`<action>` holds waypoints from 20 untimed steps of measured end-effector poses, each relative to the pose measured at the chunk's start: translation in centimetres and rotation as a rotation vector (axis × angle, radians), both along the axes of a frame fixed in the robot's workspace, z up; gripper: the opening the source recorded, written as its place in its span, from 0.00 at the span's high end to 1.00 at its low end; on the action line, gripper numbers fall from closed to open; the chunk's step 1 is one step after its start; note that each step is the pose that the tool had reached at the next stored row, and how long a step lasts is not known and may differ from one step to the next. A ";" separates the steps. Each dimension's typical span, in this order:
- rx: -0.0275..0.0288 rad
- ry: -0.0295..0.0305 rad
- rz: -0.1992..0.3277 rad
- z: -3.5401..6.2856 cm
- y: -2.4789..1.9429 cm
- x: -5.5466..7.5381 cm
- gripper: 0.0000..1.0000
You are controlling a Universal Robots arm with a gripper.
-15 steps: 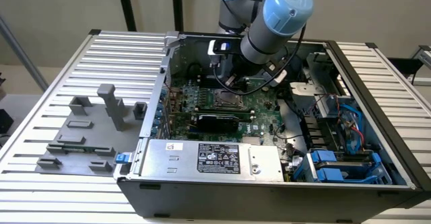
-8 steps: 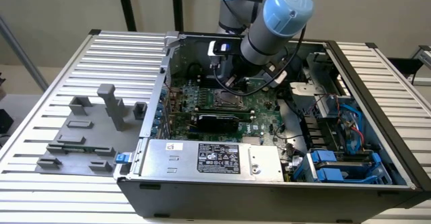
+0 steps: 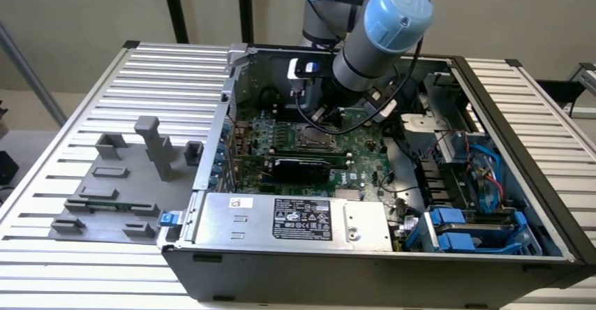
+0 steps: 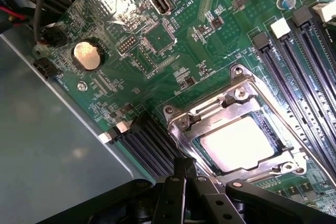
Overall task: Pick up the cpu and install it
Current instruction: 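Install the first cpu locking lever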
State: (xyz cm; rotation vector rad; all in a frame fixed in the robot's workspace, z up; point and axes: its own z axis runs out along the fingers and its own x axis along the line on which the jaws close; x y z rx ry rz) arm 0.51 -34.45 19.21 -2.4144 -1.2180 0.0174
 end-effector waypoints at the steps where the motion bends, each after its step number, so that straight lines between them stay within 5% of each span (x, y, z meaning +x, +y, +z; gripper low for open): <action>1: 0.0001 -0.0001 0.001 -0.02 0.00 0.0 0.89; 20: 0.0001 -0.0001 0.038 -0.38 -0.02 0.7 0.89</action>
